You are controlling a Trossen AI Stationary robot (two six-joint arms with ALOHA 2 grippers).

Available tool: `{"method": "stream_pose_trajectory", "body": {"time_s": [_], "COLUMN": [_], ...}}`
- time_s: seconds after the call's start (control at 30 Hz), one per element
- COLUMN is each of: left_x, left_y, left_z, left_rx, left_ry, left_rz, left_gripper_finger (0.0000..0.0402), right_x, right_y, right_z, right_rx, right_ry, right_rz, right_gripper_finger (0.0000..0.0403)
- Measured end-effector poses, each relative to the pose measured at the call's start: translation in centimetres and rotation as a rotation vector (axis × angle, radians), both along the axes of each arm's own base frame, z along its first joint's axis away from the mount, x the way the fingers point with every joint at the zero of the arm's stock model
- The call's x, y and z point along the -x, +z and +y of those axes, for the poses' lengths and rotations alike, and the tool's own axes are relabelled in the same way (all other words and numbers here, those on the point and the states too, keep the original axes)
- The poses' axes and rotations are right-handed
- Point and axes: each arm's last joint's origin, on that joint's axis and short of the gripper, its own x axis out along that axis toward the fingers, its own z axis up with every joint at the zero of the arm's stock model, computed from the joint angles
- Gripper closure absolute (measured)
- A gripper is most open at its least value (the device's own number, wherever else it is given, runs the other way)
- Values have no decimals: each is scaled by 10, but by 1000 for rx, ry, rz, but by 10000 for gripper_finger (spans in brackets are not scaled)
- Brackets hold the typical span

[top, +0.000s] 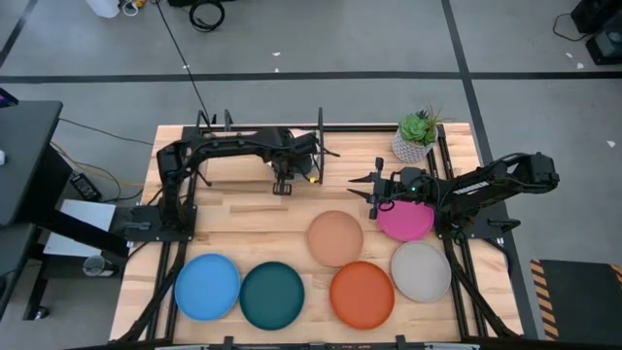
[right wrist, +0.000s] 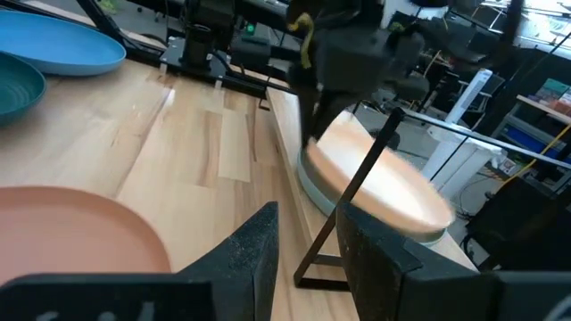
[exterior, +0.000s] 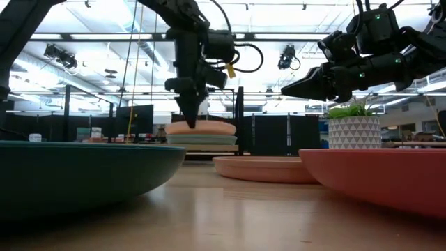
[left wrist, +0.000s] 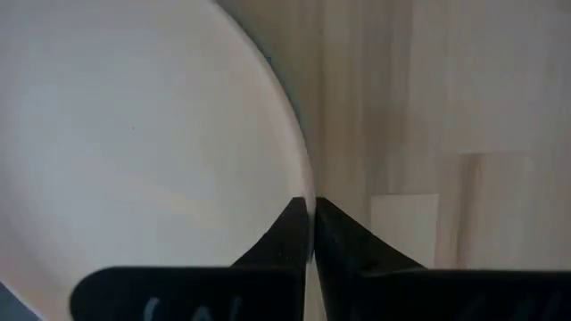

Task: Place and stack plates onto a shelf
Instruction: Stack the white plate on top of the light blue plate on the shelf, then stack the brown plate on top of the white plate on the shelf

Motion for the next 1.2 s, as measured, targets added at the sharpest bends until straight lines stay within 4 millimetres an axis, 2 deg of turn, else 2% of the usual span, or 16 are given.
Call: {"method": "stream_pose_trajectory", "body": {"time_s": [0.27,0.5,0.67,0.77,0.87,0.93,1.2], "left_x": [-2,0,-2,-8,-16,-19,-17], "left_y": [-5,-5,19,41,52,52,34], "left_z": [-5,-3,-15,-31,-55,-75,-164], "left_rx": [-38,-91,-66,50,232,301,336], "left_ry": [1,33,43,77,118,123,91], "left_rz": [-2,26,58,0,-64,-64,10], "left_gripper_finger": [376,306,270,264,264,266,269], "right_x": [0,0,0,0,0,0,1], "right_y": [0,0,-1,-1,-1,-1,-2], "right_z": [0,0,0,0,0,0,-3], "right_rx": [-3,-4,-4,-4,-4,-4,54], "right_ry": [-1,0,0,-1,0,0,-83], "right_rz": [-1,1,5,5,6,10,41], "right_gripper_finger": [282,282,282,282,282,282,282]}}
